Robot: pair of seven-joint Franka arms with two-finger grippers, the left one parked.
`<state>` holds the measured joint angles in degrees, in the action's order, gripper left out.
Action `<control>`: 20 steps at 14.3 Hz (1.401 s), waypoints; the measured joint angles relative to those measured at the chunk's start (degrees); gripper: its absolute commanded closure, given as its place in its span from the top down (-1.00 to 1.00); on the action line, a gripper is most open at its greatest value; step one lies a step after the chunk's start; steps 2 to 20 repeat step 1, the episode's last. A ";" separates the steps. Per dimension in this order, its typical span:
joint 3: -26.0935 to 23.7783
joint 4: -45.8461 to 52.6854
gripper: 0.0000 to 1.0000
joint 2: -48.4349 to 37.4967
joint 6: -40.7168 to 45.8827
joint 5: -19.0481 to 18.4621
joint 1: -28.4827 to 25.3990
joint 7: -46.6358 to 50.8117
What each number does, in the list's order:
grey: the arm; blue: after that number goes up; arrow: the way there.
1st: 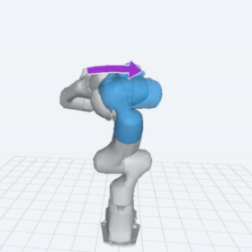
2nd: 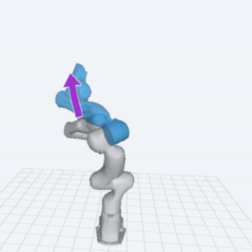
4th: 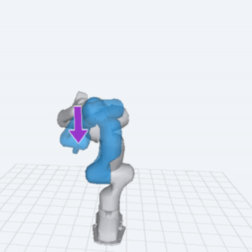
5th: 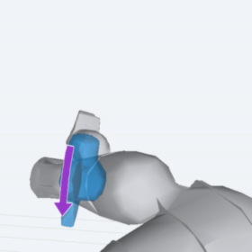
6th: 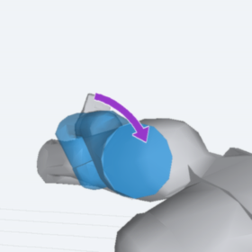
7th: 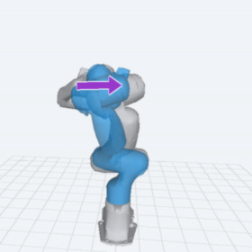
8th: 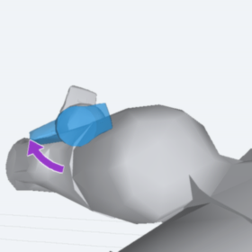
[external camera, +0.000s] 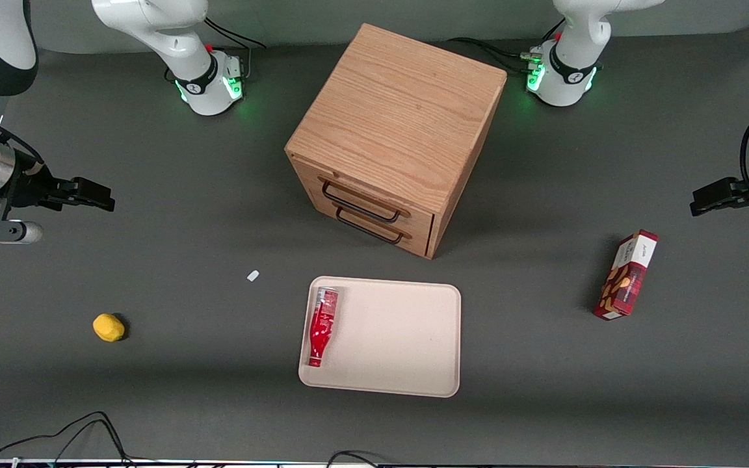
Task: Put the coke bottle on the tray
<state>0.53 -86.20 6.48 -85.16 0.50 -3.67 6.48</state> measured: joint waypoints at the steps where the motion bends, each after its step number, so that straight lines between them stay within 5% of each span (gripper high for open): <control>1: 2.30 0.00 1.00 0.00 0.19 0.00 -2.12 0.00; 20: 2.30 0.00 1.00 0.00 0.19 0.00 -2.12 0.00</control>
